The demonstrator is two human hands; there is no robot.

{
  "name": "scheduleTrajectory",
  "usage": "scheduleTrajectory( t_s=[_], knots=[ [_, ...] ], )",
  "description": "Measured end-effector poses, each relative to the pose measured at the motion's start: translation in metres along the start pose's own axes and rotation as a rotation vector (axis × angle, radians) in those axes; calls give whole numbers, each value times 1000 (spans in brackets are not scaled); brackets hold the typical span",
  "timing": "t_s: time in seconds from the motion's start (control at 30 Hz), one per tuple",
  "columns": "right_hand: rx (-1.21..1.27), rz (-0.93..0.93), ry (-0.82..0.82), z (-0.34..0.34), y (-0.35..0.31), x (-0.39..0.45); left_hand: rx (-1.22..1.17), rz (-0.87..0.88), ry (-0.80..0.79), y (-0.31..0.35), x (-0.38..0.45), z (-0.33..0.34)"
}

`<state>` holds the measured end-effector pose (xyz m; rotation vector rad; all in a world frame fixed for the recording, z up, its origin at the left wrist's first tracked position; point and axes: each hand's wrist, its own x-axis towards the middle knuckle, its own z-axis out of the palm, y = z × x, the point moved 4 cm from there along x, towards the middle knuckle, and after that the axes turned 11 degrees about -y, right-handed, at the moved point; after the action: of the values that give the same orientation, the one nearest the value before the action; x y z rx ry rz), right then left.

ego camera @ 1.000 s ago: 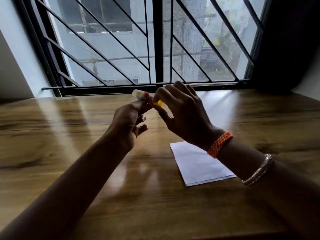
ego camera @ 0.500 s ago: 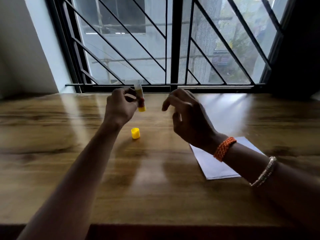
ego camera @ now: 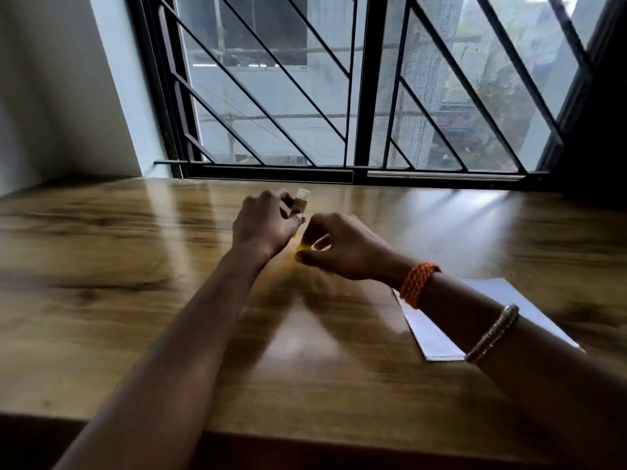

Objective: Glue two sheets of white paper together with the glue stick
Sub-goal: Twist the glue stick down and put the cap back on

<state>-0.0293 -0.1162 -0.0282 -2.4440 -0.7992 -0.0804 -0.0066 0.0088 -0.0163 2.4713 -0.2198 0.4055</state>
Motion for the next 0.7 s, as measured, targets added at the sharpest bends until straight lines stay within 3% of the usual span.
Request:
scheduleTrajectory(
  t_s=[0.17, 0.3, 0.47, 0.7],
  knots=[
    [304, 122, 253, -46, 23, -18, -58, 114, 75, 20, -9, 12],
    [351, 154, 347, -69, 31, -28, 27, 297, 133, 40, -14, 19],
    [409, 137, 354, -73, 32, -30, 60, 392, 140, 47, -16, 22],
    [469, 114, 237, -79, 34, -34, 80, 454, 140, 54, -21, 23]
  ],
)
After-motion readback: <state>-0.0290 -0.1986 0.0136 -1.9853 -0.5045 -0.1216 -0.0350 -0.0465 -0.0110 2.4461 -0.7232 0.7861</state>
